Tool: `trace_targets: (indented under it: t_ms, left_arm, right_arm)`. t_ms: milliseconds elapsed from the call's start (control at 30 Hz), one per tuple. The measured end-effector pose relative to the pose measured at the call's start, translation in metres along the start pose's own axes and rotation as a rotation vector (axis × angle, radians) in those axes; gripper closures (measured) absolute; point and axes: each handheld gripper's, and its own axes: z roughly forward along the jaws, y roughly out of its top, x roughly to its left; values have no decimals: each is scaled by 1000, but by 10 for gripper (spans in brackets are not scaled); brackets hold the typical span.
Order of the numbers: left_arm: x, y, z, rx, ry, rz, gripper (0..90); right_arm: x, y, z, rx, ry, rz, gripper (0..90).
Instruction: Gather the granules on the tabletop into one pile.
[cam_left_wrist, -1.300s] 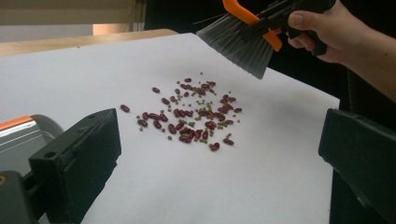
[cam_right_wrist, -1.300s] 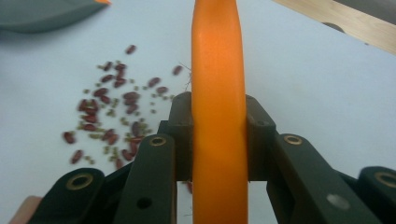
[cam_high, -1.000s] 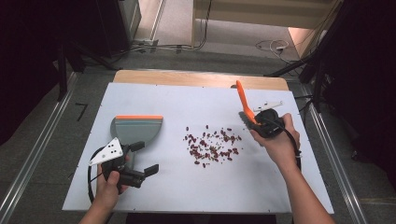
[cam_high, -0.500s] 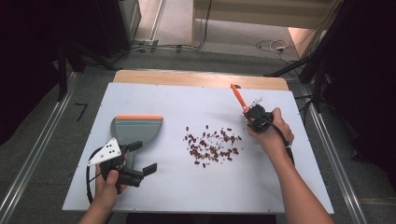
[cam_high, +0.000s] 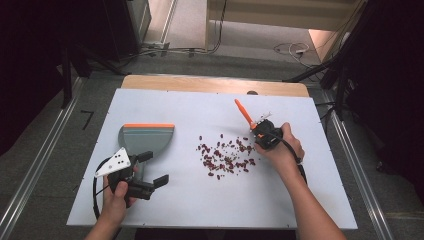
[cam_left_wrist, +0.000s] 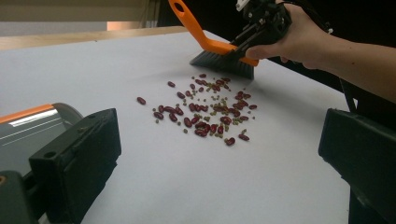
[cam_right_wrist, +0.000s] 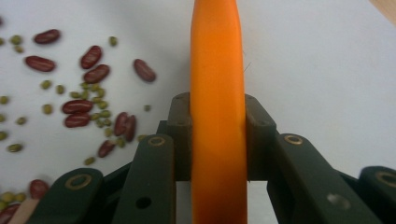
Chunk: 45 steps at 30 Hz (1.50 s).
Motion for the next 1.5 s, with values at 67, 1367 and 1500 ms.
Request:
trace_targets:
  t_ms: [67, 1367, 1500]
  left_arm:
    - [0, 0, 0, 3, -1, -1, 2]
    - [-1, -1, 1, 13, -2, 4, 2]
    - [0, -1, 1, 8, -1, 2, 2]
  right_arm:
    - [5, 1, -2, -1, 11, 1, 682]
    - [53, 1, -33, -58, 180, -136, 685]
    - [46, 10, -39, -92, 186, -152, 686]
